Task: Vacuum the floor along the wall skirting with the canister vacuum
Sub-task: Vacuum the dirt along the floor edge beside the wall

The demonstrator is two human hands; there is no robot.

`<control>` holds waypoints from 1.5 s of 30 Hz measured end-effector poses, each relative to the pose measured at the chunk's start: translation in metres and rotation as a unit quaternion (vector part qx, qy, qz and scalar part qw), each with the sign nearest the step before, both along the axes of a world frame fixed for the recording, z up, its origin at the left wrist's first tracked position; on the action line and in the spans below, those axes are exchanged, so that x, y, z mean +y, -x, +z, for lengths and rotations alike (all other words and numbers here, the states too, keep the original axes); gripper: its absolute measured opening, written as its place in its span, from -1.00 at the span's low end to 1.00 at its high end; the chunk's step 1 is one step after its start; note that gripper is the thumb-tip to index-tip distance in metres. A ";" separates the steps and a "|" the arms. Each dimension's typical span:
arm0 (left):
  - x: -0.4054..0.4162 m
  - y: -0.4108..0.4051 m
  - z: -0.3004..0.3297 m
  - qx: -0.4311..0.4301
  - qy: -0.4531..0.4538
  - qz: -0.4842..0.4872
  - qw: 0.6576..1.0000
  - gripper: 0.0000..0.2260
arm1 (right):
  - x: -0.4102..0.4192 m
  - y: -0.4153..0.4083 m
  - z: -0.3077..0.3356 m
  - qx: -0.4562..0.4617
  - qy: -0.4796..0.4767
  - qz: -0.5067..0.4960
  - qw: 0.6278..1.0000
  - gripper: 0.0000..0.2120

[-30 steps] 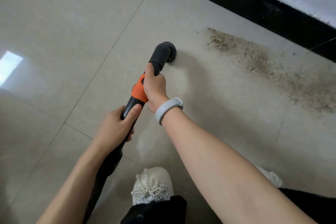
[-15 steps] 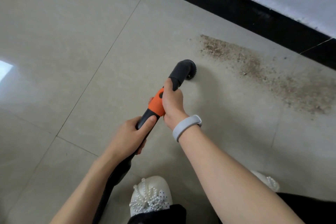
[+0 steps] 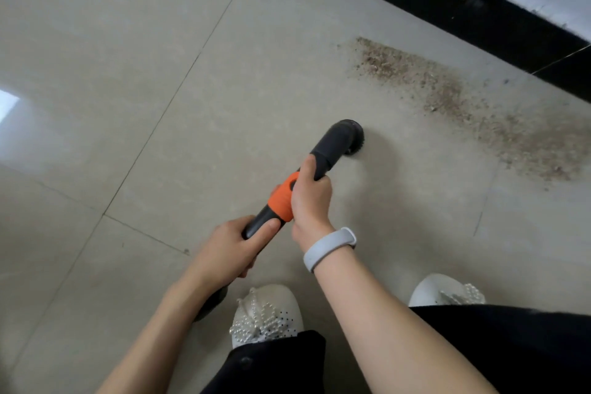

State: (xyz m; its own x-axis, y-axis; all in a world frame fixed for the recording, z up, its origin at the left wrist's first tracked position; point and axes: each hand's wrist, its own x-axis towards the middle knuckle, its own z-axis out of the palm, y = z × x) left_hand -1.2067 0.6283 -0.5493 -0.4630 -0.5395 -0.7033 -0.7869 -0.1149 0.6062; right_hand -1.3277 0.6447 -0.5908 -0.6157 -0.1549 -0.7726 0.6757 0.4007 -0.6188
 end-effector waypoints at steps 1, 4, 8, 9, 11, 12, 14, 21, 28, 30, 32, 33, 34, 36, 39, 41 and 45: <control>-0.001 0.011 -0.001 0.001 0.000 -0.013 1.000 -0.64 | 0.001 0.012 0.001 -0.003 0.001 -0.022 1.000 -0.66; -0.009 0.042 -0.003 0.016 0.033 -0.019 0.999 -0.62 | -0.013 0.050 0.003 0.012 -0.005 -0.028 1.000 -0.67; -0.013 0.064 -0.007 0.037 0.091 0.033 0.995 -0.63 | -0.045 0.084 0.015 0.015 0.029 0.046 0.998 -0.67; -0.015 0.067 -0.008 0.042 0.095 0.051 0.993 -0.63 | -0.053 0.089 0.019 0.008 0.040 0.056 0.998 -0.67; -0.020 0.072 -0.011 0.053 0.103 0.085 0.990 -0.64 | -0.066 0.095 0.024 0.003 0.049 0.071 0.996 -0.66; -0.023 0.074 -0.012 0.055 0.111 0.095 0.988 -0.64 | -0.071 0.095 0.025 0.003 0.051 0.073 0.996 -0.66; -0.027 0.075 -0.015 0.052 0.132 0.105 0.984 -0.62 | -0.080 0.091 0.025 -0.006 0.058 0.064 0.996 -0.64; -0.025 0.088 -0.016 0.050 0.124 0.104 0.986 -0.64 | -0.057 0.073 0.022 -0.089 0.135 0.005 0.987 -0.75; -0.014 0.120 -0.015 0.070 0.068 0.040 0.994 -0.60 | -0.026 0.107 0.032 -0.057 0.113 -0.050 0.991 -0.70; -0.011 0.126 -0.016 0.066 0.064 0.021 0.996 -0.59 | -0.016 0.114 0.032 -0.070 0.113 -0.066 0.989 -0.71; -0.006 0.130 -0.017 0.060 0.071 -0.005 0.996 -0.60 | -0.007 0.120 0.032 -0.081 0.118 -0.081 0.986 -0.73; -0.004 0.131 -0.018 0.061 0.071 -0.015 0.995 -0.60 | -0.002 0.122 0.031 -0.082 0.122 -0.086 0.985 -0.73; -0.001 0.133 -0.018 0.064 0.067 -0.022 0.995 -0.61 | 0.002 0.124 0.030 -0.080 0.122 -0.089 0.985 -0.73; 0.003 0.135 -0.019 0.071 0.047 -0.037 0.996 -0.63 | 0.011 0.128 0.029 -0.074 0.123 -0.093 0.985 -0.72; 0.007 0.135 -0.020 0.076 0.009 -0.061 0.995 -0.64 | 0.023 0.131 0.027 -0.067 0.124 -0.100 0.985 -0.72; 0.010 0.135 -0.019 0.066 0.020 -0.097 0.993 -0.62 | 0.030 0.133 0.026 -0.055 0.116 -0.101 0.987 -0.73; 0.019 0.132 -0.019 0.023 0.067 -0.172 0.983 -0.58 | 0.045 0.145 0.028 -0.033 0.091 -0.141 0.985 -0.71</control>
State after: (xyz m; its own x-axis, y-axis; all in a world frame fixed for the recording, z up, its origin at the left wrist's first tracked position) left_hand -1.3386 0.6468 -0.5684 -0.6642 -0.4316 -0.6104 -0.7364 0.2368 0.6338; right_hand -1.4723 0.6896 -0.5625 -0.6031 -0.1247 -0.7879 0.7856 0.0782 -0.6137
